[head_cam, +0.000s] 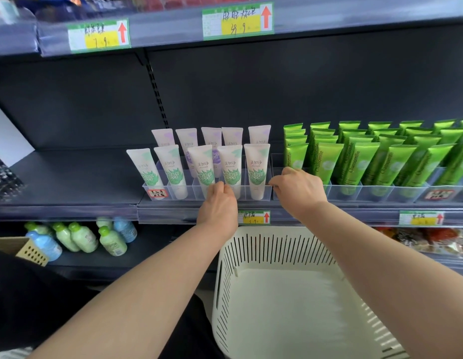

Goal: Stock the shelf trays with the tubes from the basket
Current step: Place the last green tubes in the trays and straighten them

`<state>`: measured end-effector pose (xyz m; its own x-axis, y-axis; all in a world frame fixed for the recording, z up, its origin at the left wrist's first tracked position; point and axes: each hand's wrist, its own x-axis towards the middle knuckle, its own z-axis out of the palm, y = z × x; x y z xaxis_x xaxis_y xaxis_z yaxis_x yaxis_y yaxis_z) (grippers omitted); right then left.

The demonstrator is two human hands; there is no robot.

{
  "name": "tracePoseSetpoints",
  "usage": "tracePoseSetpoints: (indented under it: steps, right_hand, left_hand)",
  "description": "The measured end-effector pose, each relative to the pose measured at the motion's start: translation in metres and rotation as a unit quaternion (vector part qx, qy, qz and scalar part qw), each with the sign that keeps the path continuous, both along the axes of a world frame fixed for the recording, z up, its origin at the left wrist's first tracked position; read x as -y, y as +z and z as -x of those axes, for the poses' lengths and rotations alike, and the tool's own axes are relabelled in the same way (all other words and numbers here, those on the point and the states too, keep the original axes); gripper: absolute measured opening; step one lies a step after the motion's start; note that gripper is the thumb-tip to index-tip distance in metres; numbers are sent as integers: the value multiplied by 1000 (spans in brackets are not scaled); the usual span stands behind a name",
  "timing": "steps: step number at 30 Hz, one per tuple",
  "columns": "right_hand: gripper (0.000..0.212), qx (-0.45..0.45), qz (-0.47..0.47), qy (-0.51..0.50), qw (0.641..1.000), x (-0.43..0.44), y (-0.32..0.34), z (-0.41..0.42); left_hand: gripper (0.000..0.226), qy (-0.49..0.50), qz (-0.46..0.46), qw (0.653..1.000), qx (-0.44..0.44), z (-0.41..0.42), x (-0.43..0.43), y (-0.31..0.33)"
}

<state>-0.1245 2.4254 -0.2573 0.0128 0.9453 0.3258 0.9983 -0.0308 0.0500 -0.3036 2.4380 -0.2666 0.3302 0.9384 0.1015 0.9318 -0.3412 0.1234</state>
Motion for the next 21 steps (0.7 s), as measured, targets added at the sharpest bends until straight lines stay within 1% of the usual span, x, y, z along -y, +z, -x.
tracePoseSetpoints:
  steps: [2,6,9,14,18,21]
  right_hand:
    - [20,3,0,-7,1000,2,1,-2]
    - [20,20,-4,-12,1000,7,0,-10]
    - [20,31,-20,-14,999,14,-2,-16]
    - [36,34,-31,-23,999,25,-11,-27]
    - [41,41,-25,-15,999,33,-21,-34]
    - [42,43,-53,-10,998,33,-30,-36]
  left_hand:
    - [61,-4,2,1000,2,-2,1,0]
    - [55,-8,1,1000,3,-7,5,0]
    - [55,-23,-18,1000,-8,-11,7,-1]
    - [62,-39,-47,998,-22,-18,8,-2]
    - [71,-49,-85,994,-54,-19,8,-4]
    - [70,-57,-106,990,-79,-18,6,-6]
